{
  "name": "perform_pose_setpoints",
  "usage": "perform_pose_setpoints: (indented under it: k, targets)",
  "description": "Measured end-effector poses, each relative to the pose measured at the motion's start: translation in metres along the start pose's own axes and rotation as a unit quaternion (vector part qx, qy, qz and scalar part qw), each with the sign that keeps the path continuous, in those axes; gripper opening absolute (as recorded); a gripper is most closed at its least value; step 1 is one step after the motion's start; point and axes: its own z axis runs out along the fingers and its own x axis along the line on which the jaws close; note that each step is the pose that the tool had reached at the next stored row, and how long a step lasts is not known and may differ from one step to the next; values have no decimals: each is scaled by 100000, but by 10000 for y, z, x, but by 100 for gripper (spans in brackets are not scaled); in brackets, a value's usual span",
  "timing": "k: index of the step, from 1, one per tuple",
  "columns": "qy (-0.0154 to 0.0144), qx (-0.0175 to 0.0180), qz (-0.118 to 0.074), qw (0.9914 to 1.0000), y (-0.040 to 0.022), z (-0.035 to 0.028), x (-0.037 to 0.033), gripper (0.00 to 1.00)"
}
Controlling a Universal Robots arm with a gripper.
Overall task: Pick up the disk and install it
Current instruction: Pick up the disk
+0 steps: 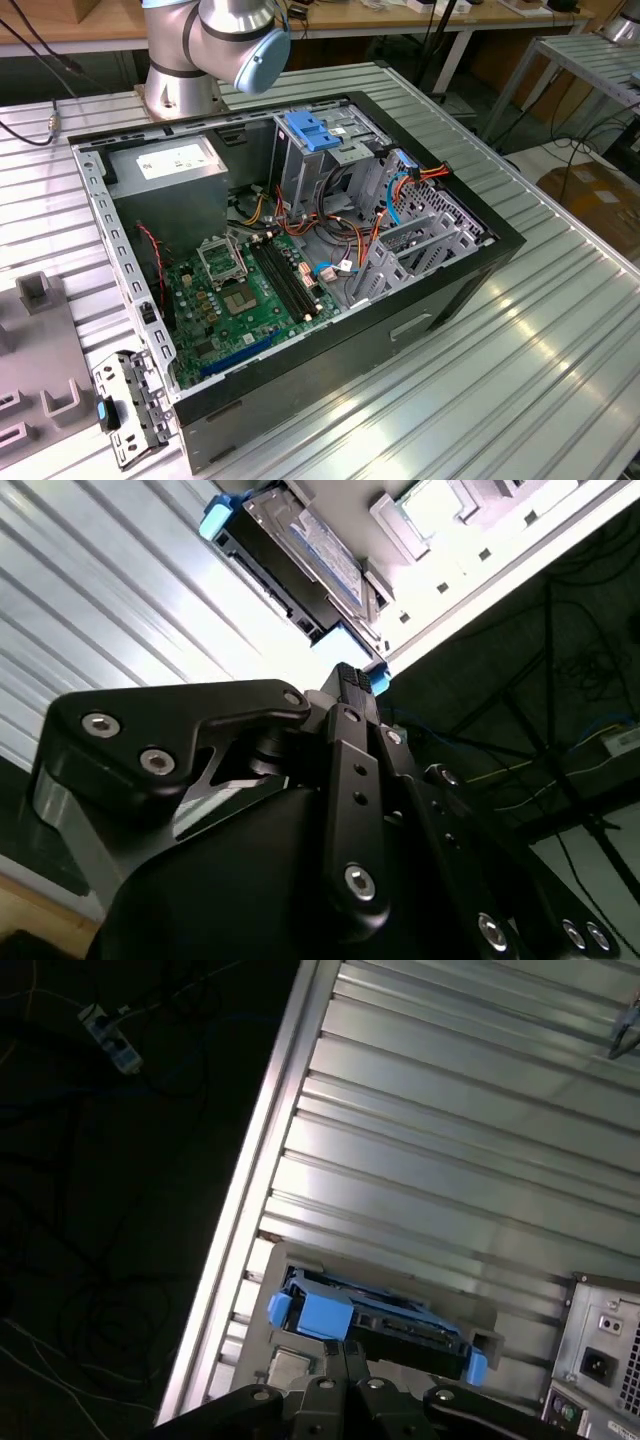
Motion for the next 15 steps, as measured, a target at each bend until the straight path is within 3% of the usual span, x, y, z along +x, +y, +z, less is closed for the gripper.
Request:
perform_pose_setpoints:
  k: [3,8,10,13,15]
  targets:
    - [134,-72,-2985,99955,0,0,0,11]
    - [360,-195,-8149,99667,0,0,0,11]
    - [471,-257,-10660,99429,0,0,0,11]
    - [657,-356,-14888,98883,0,0,0,11]
    - [741,-401,-16718,98589,0,1,0,11]
